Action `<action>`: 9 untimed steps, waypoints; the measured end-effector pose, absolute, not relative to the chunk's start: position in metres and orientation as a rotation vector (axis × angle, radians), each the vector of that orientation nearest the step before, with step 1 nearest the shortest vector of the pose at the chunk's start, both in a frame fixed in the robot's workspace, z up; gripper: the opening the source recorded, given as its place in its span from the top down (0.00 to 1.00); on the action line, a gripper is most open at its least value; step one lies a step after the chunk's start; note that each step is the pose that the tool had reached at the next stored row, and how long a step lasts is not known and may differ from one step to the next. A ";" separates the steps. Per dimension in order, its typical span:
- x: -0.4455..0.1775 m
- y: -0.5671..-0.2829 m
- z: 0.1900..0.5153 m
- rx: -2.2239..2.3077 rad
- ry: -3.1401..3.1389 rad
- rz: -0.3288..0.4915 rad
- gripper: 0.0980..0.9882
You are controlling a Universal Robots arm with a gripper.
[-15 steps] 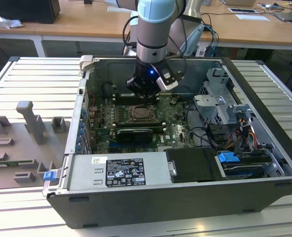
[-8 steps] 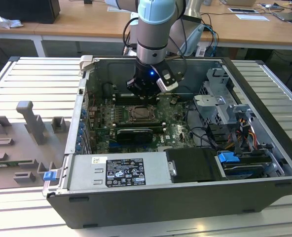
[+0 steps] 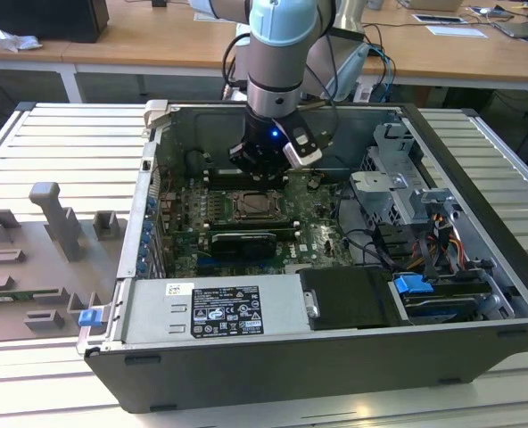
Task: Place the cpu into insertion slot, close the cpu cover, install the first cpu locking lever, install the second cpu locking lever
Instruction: 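Install the first cpu locking lever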
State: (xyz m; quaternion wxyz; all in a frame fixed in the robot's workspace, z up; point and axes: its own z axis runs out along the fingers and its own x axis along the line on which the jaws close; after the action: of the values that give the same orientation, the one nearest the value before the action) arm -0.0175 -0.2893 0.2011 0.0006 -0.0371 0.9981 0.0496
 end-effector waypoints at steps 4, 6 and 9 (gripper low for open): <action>-0.018 -0.289 0.201 -0.116 3.135 0.155 0.99; -0.018 -0.289 0.202 -0.116 3.135 0.155 0.99; -0.017 -0.288 0.205 -0.117 3.134 0.156 0.99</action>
State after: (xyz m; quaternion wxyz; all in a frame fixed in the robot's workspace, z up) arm -0.0175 -0.2884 0.2047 0.0006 -0.0371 0.9981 0.0495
